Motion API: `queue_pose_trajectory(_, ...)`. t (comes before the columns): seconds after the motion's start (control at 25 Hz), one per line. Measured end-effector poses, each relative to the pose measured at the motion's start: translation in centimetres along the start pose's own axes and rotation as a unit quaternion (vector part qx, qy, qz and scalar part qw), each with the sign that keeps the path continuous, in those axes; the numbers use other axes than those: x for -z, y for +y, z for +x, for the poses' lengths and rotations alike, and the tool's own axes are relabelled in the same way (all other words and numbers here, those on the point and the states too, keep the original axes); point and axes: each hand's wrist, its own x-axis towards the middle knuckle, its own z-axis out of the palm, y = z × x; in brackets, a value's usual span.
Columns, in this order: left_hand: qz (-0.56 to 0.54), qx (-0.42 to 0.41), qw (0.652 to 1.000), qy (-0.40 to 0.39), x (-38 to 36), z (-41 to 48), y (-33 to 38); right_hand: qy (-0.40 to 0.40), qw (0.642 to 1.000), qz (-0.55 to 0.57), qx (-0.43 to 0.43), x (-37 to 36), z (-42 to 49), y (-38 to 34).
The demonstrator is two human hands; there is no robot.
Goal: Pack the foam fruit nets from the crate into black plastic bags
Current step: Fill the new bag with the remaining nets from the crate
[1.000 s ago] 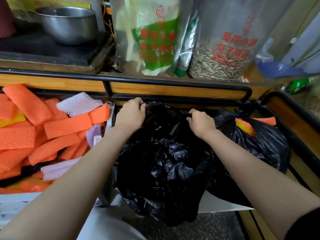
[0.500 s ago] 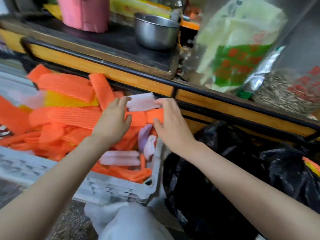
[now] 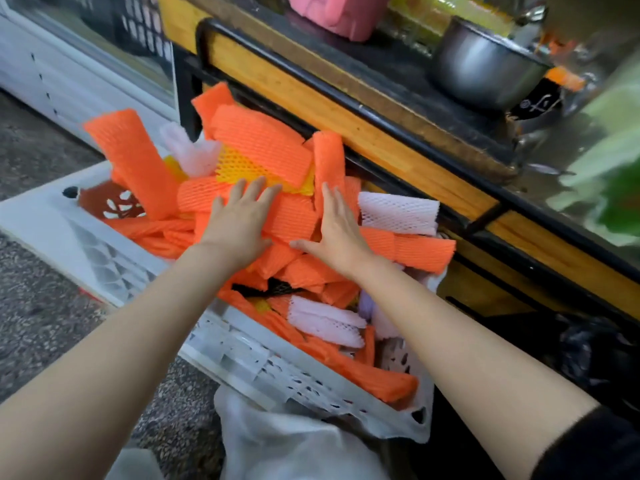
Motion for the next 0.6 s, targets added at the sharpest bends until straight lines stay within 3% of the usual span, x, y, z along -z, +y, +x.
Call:
queue_pose_trajectory(0.24, 0.056, 0.013, 0.997, 0.058, -0.1, 1.0, 0.1, 0.022, 0.994, 0.098, -0.053, -0.6, 2.2, 0.7)
queue_pose_trajectory(0.36, 0.027, 0.009, 0.997, 0.069, -0.3, 0.8, 0.5, 0.068, 0.982, 0.16, -0.079, 0.0, 2.4, 0.8)
queue_pose_trajectory(0.6, 0.009, -0.008, 0.999, 0.041, -0.9, -1.1, 2.8, 0.064, 0.981, 0.155, -0.094, 0.8, 1.0, 1.2)
